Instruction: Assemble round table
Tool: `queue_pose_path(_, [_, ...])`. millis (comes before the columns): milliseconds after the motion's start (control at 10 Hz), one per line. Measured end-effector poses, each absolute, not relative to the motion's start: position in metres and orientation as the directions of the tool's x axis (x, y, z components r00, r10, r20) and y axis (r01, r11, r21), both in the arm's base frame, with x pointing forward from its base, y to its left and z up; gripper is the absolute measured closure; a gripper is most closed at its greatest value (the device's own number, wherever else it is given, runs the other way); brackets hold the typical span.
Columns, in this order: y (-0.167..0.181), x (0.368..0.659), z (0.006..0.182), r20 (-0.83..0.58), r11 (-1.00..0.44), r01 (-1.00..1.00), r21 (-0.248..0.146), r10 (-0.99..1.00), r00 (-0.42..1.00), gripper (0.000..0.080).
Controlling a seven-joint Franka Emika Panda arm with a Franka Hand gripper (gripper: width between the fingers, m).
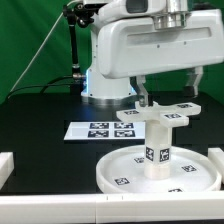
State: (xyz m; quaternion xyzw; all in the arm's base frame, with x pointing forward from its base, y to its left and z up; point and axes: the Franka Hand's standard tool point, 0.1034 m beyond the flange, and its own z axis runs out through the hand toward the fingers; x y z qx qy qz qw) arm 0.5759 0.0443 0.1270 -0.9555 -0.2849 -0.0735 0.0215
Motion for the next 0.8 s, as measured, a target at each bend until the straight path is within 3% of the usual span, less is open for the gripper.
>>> queue_pose_path(200, [0.0426, 0.574, 0.1229, 0.129, -0.68, 0.733, 0.034, 0.73, 0.671, 0.015])
queue_pose_path(500, [0.0369, 0.5728, 0.1236, 0.084, -0.512, 0.858, 0.049, 0.858, 0.507, 0.015])
queue_pose_path(800, [0.0384, 0.571, 0.1221, 0.078, -0.507, 0.86, 0.053, 0.861, 0.503, 0.015])
